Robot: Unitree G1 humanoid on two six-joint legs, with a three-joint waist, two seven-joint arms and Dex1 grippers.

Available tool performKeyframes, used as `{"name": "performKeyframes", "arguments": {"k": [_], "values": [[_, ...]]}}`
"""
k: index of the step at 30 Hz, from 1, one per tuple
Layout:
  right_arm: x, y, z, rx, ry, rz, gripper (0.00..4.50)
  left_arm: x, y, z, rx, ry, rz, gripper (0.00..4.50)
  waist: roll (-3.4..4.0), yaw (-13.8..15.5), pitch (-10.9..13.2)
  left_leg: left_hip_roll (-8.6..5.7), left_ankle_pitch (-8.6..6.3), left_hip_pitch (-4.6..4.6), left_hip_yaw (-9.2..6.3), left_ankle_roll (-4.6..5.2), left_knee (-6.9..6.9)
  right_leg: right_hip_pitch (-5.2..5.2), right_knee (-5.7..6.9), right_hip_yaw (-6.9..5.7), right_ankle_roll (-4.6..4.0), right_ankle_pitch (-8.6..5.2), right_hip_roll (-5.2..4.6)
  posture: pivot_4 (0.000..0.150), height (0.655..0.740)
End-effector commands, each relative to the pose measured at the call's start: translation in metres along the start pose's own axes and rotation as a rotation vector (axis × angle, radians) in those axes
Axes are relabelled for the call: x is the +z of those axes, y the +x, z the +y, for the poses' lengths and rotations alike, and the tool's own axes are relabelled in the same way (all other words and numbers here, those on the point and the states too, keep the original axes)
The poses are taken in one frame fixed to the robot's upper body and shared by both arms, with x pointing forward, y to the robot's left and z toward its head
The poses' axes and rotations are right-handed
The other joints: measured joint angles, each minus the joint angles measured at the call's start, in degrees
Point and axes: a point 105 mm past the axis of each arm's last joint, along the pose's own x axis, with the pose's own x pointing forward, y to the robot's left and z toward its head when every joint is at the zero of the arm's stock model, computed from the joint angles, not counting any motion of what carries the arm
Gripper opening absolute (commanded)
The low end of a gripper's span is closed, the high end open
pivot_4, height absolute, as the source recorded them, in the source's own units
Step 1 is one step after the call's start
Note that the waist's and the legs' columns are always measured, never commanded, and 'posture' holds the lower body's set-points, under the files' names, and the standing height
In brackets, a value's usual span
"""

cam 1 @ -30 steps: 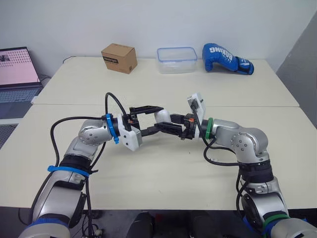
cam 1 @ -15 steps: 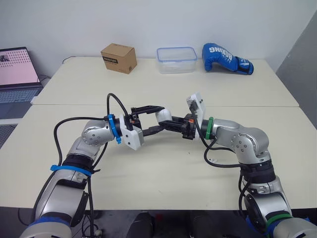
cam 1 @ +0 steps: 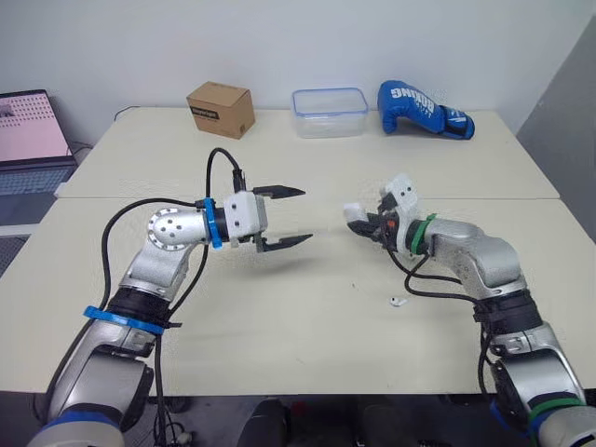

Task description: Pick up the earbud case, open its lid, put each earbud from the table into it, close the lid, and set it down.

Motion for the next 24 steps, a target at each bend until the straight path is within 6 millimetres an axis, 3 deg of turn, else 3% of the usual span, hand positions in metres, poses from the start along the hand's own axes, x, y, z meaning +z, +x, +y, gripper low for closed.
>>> {"name": "performKeyframes", "arguments": {"k": [1,2,9,13,24], "values": [[0.024,-0.001,0.014,0.083,-0.205,-0.033,0.85,0.009,-0.003,0.007,-0.024,-0.05,0.016,2.54,0.0,-0.33,0.0,0.02,0.0,0.02,-0.01,0.0,-0.01,0.01,-0.01,0.0,0.0,0.0,0.02,0.15,0.74],[0.025,-0.002,0.016,0.099,-0.243,-0.022,0.85,0.008,-0.002,0.008,-0.029,-0.057,0.028,2.29,0.0,-0.36,0.0,0.02,0.0,0.02,-0.01,0.0,-0.01,0.01,0.0,0.0,-0.01,0.0,0.03,0.15,0.74],[0.042,0.002,0.049,0.224,-0.465,0.013,0.85,0.005,0.01,0.002,-0.114,-0.069,0.07,2.29,0.0,-0.3,0.0,0.07,0.0,0.0,-0.03,-0.01,0.0,0.0,-0.03,0.01,-0.02,0.0,0.1,0.15,0.74],[0.047,0.005,0.054,0.235,-0.607,0.051,0.85,0.002,0.015,-0.002,-0.154,-0.054,0.102,2.29,0.0,-0.24,0.01,0.06,0.0,-0.01,-0.03,-0.01,0.02,0.0,-0.03,0.01,-0.02,0.0,0.1,0.15,0.74],[0.057,0.007,0.072,0.268,-0.637,0.029,0.85,0.001,0.028,-0.001,-0.181,-0.004,0.121,2.29,0.0,-0.02,0.01,0.05,0.01,-0.02,-0.04,-0.02,0.04,0.0,-0.03,0.02,-0.03,0.0,0.08,0.15,0.74]]}}
